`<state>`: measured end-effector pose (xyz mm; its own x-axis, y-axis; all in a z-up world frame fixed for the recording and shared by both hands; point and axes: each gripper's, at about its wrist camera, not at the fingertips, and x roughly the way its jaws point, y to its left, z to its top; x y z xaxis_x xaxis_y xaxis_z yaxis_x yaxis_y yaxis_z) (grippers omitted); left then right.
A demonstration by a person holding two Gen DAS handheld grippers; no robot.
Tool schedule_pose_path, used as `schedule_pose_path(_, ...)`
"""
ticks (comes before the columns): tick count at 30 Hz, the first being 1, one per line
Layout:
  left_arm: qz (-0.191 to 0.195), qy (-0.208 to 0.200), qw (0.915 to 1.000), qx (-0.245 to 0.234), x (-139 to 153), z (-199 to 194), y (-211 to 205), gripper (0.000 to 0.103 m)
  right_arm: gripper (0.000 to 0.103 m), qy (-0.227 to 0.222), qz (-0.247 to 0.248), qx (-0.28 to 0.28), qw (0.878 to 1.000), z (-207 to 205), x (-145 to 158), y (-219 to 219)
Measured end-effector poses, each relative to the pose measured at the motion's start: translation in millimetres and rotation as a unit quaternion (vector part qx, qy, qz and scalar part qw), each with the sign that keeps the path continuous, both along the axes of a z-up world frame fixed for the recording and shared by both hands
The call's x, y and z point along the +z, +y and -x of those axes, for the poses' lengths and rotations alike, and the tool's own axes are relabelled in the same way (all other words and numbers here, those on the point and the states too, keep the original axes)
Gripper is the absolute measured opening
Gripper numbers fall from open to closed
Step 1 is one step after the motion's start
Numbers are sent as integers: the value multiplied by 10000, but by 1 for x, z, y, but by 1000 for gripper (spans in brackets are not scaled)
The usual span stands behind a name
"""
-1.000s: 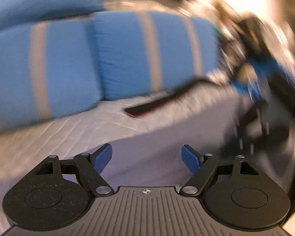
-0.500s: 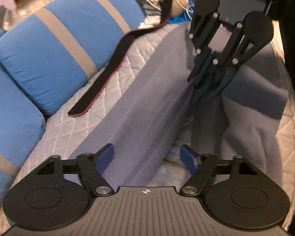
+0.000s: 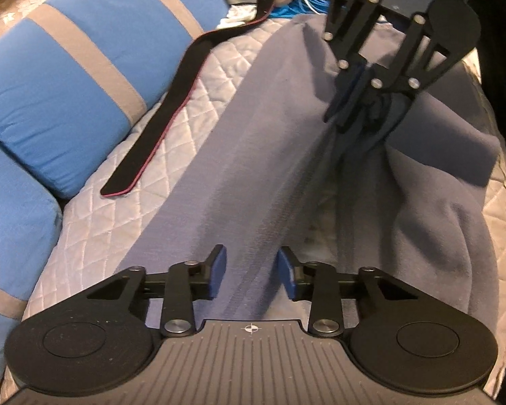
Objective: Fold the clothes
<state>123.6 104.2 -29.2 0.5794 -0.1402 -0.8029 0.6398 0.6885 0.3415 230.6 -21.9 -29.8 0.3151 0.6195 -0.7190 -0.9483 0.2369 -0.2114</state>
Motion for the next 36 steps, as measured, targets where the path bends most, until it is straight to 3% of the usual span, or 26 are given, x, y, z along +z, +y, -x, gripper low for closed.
schedule_pose_path(5,-280,0,9996,64,-3,4,-7,8,5,-3,-12,6,10000,0,0,0)
schedule_pose_path(11,-1066,-453,9933,13,-12,25,-27,6,6,-17,-7,108,9999,4,-2,-1)
schedule_pose_path(12,-1253,-560,9905,34,-14,30,-32,6,18,7,-5,119,9999,4,-3,-2)
schedule_pose_path(15,-1864,-931,9780,74,-24,44,-49,6,36,17,4,122,9999,5,-3,-4)
schedule_pose_path(19,-2373,-1250,9632,182,-37,58,-66,6,48,-52,49,109,9999,8,-5,-4)
schedule_pose_path(28,-2273,-1559,9587,701,-37,64,-69,6,49,-147,99,104,9998,13,-7,-1)
schedule_pose_path(36,-1540,-1873,9618,1267,-9,60,-58,6,48,-524,218,51,9984,14,-8,-7)
